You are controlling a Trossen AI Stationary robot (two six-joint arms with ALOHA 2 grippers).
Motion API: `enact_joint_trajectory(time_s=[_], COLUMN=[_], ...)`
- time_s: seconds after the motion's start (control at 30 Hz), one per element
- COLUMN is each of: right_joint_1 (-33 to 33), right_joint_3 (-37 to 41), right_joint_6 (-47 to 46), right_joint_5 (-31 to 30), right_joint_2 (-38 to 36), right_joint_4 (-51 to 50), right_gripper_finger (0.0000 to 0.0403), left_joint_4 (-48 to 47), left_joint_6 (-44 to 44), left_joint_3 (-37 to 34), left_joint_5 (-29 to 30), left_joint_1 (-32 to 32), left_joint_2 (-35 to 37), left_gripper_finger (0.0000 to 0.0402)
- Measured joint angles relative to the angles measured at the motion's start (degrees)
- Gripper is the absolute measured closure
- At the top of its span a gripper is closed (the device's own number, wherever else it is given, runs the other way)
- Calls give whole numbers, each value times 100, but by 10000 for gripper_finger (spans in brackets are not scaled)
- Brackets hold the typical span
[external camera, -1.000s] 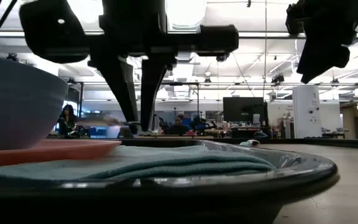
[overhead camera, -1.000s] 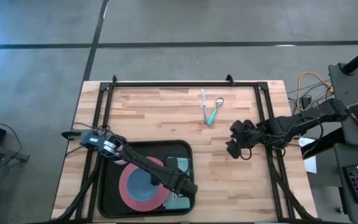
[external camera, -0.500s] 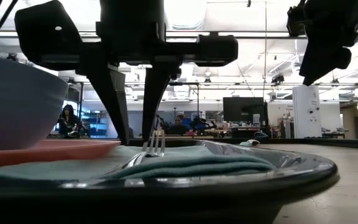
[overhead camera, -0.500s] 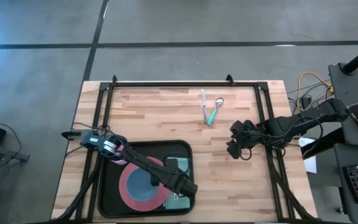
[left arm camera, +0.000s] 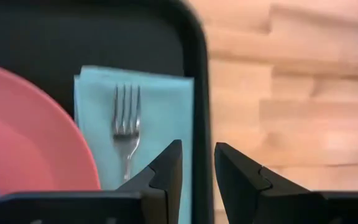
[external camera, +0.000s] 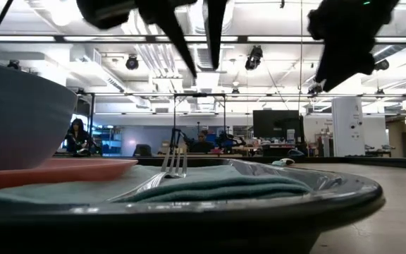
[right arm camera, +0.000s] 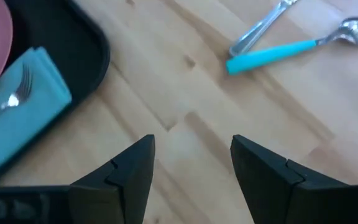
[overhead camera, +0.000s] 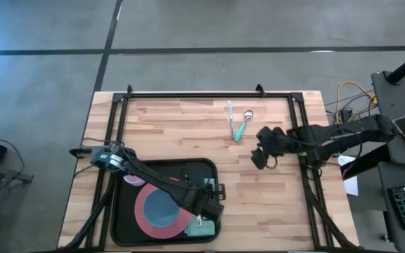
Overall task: Set up tray
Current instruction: Put the knife on top of the table napkin beside the fork on the black tray
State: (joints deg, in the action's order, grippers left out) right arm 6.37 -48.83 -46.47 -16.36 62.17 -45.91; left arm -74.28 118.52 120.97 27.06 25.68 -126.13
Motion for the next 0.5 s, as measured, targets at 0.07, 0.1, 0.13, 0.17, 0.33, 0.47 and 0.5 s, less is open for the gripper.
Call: enact_joint_trajectory(time_s=[0.07, 0.1, 0.13, 0.17, 0.33, 0.47, 0.5], right_joint_1=[-410, -639, -872, -1123, -2155, -2711, -2801], right_joint_3=[-105, -144, -177, -223, -577, -1057, -1212], right_joint_6=[309, 482, 643, 727, 963, 1068, 1069], right_joint_5=[219, 367, 567, 813, 1336, 1333, 1328], right_joint_2=[227, 385, 575, 782, 1952, 2850, 3080], right_joint_4=[179, 316, 470, 579, 860, 903, 913], right_gripper_finger=[202, 202, 202, 202, 202, 202, 202], left_joint_4=[-133, -211, -318, -395, -474, -502, -498], left_joint_6=[-3, -4, -6, -8, -705, -1747, -2035], left_joint_3=[-6, -22, -36, -59, -230, -479, -587], left_joint_5=[226, 331, 435, 539, 1019, 1111, 1127], left_joint_1=[-20, -25, -26, -33, -101, -188, -216], left_joint_2=[135, 202, 248, 303, 733, 1231, 1381], left_gripper_finger=[326, 326, 326, 326, 326, 326, 326])
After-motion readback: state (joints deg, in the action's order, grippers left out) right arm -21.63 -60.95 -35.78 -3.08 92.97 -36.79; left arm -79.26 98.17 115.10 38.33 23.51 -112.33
